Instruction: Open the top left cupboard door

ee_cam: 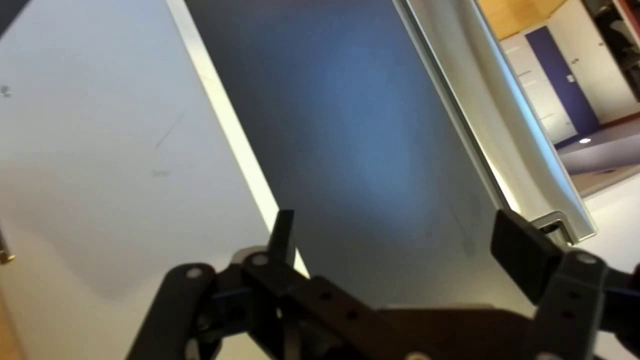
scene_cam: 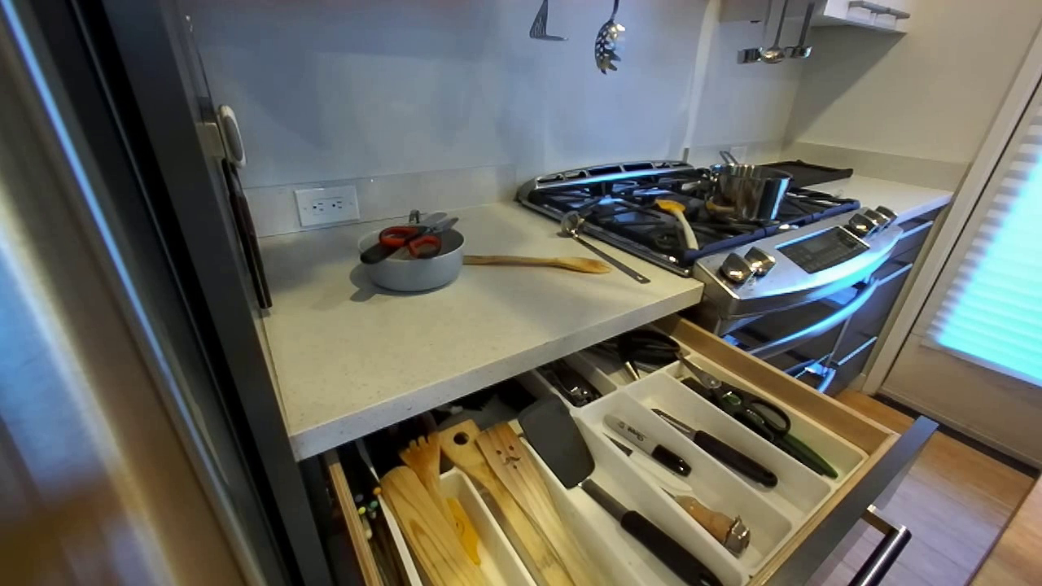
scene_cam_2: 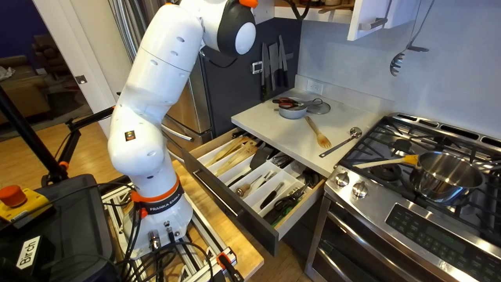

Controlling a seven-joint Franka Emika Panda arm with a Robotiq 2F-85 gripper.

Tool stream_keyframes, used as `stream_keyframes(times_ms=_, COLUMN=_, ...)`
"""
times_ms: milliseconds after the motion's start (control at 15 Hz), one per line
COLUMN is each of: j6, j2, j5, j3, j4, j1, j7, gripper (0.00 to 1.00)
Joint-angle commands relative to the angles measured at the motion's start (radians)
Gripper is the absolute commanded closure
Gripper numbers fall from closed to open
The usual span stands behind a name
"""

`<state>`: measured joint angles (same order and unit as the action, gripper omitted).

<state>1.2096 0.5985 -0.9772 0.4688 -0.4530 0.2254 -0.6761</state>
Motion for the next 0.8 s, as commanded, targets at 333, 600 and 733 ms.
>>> stream_keyframes(times_ms=333, j6=0.193, j2=-0.066, j5=0.155, j3=-0.242, j4=0.041, j1=-0.049, j7=-0.066, gripper=0.00)
stream_keyframes(times_ms=600, j6=0.262, j2=-0.087, j5=0.362, j3=-0.294, j4=0.042, j1=-0.158, j7=-0.029, gripper=0.00)
stream_keyframes(times_ms=733, j6=0.280, j2=-0.097, j5=0.484, j3=-0.306, j4=0.043, j1=-0.214, j7=0.010, gripper=0.00)
